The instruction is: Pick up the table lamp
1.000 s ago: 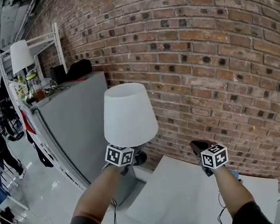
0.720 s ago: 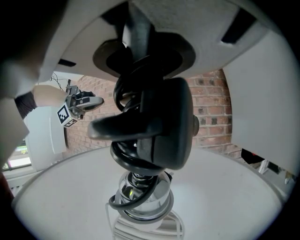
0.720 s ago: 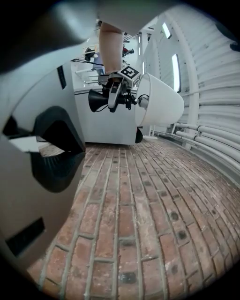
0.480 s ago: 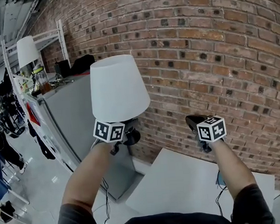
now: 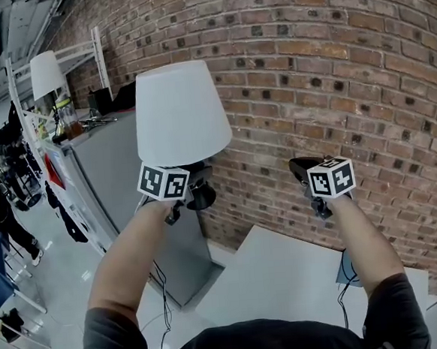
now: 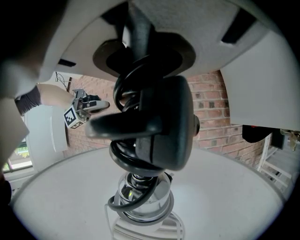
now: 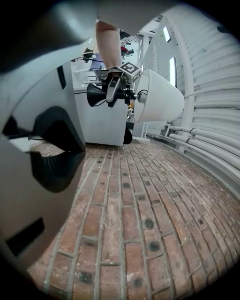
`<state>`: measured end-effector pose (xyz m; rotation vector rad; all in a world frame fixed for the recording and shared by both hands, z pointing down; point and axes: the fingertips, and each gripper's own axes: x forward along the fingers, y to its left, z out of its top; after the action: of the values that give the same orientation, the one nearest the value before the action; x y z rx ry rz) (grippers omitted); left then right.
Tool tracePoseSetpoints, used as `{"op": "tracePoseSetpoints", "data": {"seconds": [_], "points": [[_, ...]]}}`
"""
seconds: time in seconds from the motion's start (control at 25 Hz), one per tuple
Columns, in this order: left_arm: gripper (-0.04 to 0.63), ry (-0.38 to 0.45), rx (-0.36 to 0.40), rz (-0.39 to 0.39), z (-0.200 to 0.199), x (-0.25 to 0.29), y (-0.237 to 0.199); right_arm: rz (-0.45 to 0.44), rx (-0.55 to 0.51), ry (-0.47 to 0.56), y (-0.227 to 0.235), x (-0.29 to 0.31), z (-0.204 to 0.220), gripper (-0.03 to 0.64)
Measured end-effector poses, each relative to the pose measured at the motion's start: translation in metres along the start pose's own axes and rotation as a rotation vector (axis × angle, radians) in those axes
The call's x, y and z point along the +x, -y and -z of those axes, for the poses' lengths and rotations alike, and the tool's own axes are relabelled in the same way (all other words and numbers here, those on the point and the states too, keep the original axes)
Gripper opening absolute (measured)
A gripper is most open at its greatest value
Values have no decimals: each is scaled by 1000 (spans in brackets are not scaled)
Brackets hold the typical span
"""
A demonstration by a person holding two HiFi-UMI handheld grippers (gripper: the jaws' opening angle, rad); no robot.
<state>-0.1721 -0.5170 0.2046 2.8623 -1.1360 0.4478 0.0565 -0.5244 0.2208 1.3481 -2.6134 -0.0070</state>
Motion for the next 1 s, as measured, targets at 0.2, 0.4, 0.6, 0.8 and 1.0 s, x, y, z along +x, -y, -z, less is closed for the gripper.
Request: {"op": "tracePoseSetpoints", "data": {"seconds": [0.2,0.4,0.6,0.8,1.0], "points": [[123,2,2,4,-5,-3,4,7,-17,6,0,-4,-9,-6],[123,-2,5,9,-7,-6,9,4,-16,14,-3,-8,-14,-6],[123,-2,-5,9,-5,-8,10,-2,-8,17,-5,-10,-16,-6],[123,-6,-11,11,-3,-11,11,3,-7,23,-6,-13,-20,-6],[123,-8,-15,8,-2,-14,13,-4,-8,23,-9,-16,-18,-6]]}}
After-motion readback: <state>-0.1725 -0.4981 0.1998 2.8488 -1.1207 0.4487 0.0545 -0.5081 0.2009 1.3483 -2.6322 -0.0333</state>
